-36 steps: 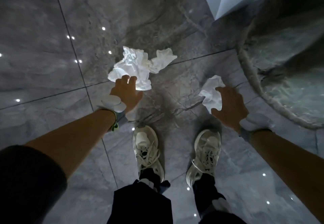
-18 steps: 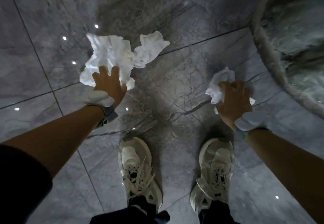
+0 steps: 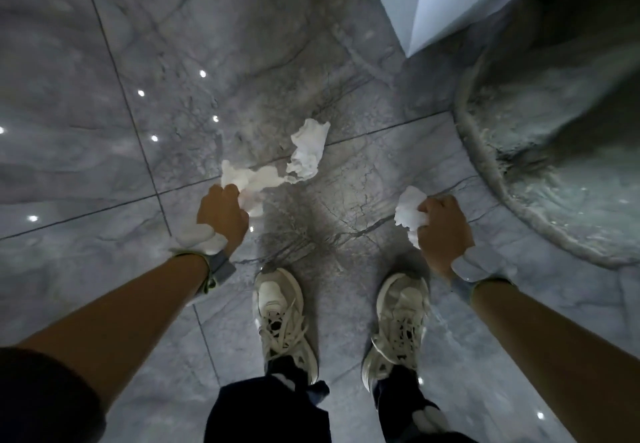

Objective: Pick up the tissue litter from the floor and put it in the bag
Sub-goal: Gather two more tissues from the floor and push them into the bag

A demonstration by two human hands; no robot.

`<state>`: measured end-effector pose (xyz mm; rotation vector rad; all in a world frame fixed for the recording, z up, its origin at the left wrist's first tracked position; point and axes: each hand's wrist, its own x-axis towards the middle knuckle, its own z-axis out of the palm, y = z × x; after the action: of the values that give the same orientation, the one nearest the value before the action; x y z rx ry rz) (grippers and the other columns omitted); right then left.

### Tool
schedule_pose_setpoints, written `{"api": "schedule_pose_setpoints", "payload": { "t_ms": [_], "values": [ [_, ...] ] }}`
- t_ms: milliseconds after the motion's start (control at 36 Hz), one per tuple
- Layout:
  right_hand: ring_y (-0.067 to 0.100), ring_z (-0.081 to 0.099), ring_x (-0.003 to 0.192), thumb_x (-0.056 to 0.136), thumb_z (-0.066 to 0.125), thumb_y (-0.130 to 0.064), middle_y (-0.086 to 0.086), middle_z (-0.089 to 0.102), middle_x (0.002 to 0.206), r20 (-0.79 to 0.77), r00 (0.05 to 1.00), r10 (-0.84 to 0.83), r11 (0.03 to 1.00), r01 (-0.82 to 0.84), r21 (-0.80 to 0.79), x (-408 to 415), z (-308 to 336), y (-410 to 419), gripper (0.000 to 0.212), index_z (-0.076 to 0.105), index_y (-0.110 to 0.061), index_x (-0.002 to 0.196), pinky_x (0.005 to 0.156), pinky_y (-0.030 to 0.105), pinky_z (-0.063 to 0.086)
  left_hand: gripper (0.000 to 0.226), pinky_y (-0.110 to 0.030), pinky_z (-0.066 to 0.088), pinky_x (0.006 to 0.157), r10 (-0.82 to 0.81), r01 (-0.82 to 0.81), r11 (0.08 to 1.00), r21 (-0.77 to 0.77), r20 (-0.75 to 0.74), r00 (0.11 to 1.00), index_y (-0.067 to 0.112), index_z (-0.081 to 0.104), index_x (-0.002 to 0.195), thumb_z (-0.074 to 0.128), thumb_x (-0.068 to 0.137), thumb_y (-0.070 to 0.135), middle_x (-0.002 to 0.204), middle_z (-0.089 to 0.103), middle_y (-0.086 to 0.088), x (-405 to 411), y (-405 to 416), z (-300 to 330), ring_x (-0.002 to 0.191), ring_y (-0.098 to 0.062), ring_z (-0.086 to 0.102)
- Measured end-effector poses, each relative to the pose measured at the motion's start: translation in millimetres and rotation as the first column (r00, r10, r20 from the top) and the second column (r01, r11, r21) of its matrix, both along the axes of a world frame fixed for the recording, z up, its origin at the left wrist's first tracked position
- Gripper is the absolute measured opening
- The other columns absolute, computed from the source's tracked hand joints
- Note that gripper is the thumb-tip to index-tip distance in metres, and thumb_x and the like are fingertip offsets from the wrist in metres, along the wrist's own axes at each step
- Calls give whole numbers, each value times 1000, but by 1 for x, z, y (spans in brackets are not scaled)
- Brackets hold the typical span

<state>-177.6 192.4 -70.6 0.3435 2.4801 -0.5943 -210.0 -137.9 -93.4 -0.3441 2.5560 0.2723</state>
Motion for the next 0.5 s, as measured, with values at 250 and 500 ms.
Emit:
{"api": "schedule_pose_setpoints", "payload": {
  "t_ms": [250, 500],
  "values": [
    [34, 50, 103, 81, 53, 4, 21, 52, 112, 6, 1000, 3, 1000, -3, -17, -26, 163, -22, 28, 56, -3, 107, 76, 22, 32, 21, -45, 47, 80, 67, -73, 994, 79, 72, 995, 0, 53, 105, 52, 86, 9, 110, 54, -25, -3, 36, 156, 97, -41, 55],
    [36, 54, 97, 82, 48, 6, 21, 52, 111, -121, 991, -50, 993, 37, -109, -61, 323, -39, 27, 56, -4, 106, 85, 44, 49, 19, -42, 50, 78, -4, 3, 987, 158, 1, 1000, 4, 53, 103, 52, 85, 9, 107, 55, -20, -35, 48, 313, 96, -37, 58]
  ]
}}
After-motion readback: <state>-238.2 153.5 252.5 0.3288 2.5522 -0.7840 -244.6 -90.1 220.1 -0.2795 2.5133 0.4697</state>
